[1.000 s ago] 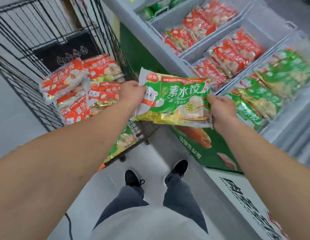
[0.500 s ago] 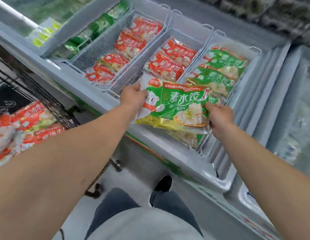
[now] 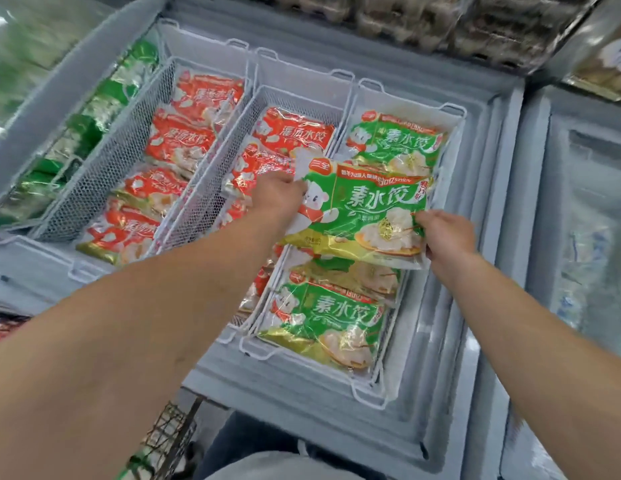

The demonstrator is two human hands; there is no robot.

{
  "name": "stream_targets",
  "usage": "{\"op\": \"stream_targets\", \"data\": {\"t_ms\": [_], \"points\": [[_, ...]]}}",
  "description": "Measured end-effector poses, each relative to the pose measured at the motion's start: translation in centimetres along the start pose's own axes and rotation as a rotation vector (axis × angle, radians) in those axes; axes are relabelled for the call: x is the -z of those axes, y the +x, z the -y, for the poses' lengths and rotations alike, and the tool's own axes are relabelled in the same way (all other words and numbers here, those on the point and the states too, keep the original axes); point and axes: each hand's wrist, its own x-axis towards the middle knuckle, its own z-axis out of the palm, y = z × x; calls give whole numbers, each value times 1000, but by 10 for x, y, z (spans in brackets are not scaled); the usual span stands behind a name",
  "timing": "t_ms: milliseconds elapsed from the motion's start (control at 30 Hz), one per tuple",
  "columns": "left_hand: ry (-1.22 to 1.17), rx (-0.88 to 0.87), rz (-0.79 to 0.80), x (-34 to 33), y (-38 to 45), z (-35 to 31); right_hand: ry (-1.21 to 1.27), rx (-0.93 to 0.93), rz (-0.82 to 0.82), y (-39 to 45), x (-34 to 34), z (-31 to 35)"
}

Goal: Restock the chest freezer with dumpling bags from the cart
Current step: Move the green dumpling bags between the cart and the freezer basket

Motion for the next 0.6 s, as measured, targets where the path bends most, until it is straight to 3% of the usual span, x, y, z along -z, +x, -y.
{"op": "stream_targets", "data": {"t_ms": [467, 533, 600], "points": [[37, -37, 156, -124, 188, -75, -217, 103, -262, 201, -32, 59], [186, -145, 193, -143, 207, -78, -435, 186, -276, 226, -32, 57], [449, -378, 222, -152, 215, -72, -684, 317, -192, 242, -35, 51]]}}
